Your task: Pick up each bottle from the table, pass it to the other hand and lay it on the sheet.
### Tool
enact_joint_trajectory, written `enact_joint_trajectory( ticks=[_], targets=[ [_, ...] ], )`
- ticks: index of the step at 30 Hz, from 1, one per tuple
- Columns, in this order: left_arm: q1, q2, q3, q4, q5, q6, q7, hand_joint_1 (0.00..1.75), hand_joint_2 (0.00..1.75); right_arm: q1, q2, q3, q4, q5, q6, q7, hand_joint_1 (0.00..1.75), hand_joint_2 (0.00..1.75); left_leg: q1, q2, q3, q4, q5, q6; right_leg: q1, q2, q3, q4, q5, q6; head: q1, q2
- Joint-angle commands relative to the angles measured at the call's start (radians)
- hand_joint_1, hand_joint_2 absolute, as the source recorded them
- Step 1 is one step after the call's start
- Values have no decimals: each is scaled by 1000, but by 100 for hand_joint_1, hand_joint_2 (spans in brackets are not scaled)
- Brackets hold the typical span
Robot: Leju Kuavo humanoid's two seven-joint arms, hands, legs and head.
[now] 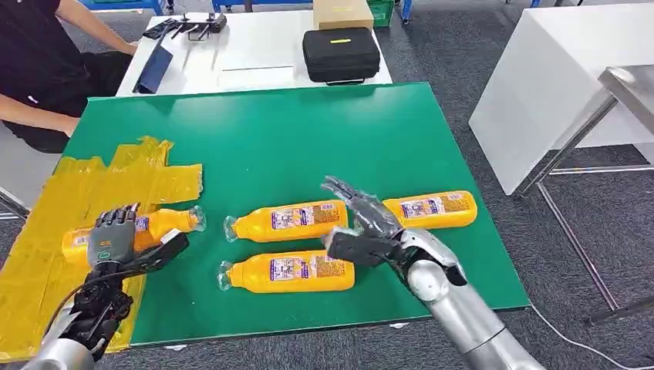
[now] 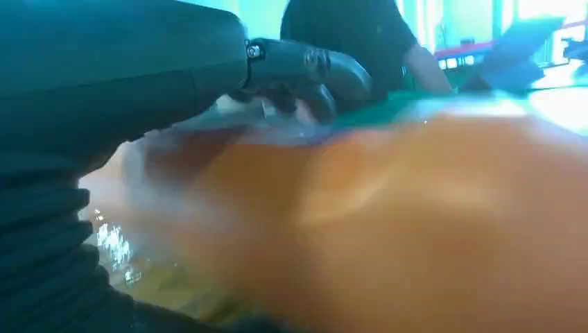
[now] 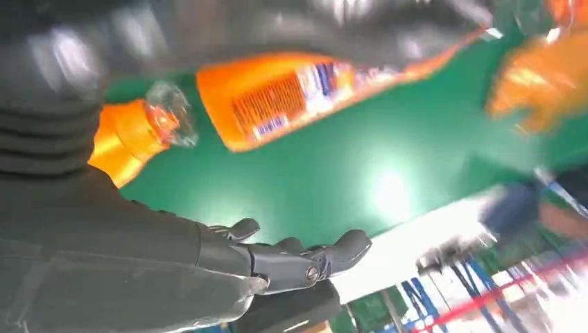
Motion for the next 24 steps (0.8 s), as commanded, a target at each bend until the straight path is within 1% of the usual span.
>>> enact_joint_trajectory(
  ticks=[1,2,3,4,9,11,13,17,20,22,23,24],
  targets=[
    [0,-7,-1,106,24,-13,-30,0,0,-62,-19,193,62,30,-18,37,0,175,1,3,3,-2,0,-1,2,2,2,-2,0,-1,1,0],
    [0,-7,-1,106,24,-13,-30,0,0,-62,-19,193,62,30,-18,37,0,175,2,3,5,-3,0,-1,2,2,3,-3,0,-1,0,0],
    [0,-8,-1,106,24,-13,-30,0,0,-63,-21,192,62,29,-18,38,0,175,0,1,3,-1,1,-1,0,1,2,-1,0,-1,1,0],
    [0,-8,-1,106,24,-13,-30,0,0,-63,-21,192,62,29,-18,38,0,175,1,2,4,-2,1,-1,2,2,3,-2,0,-1,0,0],
    [3,-9,7,100,31,-3,-27,0,0,-65,-22,198,62,34,-15,40,0,175,0,1,3,-1,2,-1,0,1,2,-1,0,-1,0,0],
    [28,-11,45,58,102,20,-96,0,0,-54,-21,241,56,86,-7,93,0,175,0,1,3,-1,2,-1,0,1,2,-1,0,-1,1,0],
    [67,-12,83,-15,166,47,-129,0,0,-32,-9,285,45,141,4,141,0,175,0,3,5,-3,1,-2,0,2,3,-2,0,-1,0,0],
    [128,-5,109,-127,227,63,-153,0,0,2,-25,345,39,171,15,211,0,175,1,3,6,-3,1,-2,1,2,4,-3,0,-2,0,0],
    [128,-19,129,-153,272,84,-180,0,0,58,-28,334,8,215,-7,287,0,175,1,1,4,-2,1,-1,1,0,3,-2,0,-1,0,0],
    [127,-30,154,-180,345,120,-217,0,0,112,-27,315,-30,257,4,334,0,175,2,0,4,-2,1,-2,2,-1,3,-2,-1,-1,0,0],
    [131,-33,163,-195,371,135,-228,0,0,129,-28,310,-39,262,5,339,0,175,1,-1,2,-1,1,-1,1,-2,0,-1,-1,-1,0,0],
    [145,-48,196,-242,460,142,-276,0,0,147,-29,302,-46,273,9,347,0,175,1,-2,1,-1,2,-1,2,-3,0,-1,-1,-1,1,0]
  ],
)
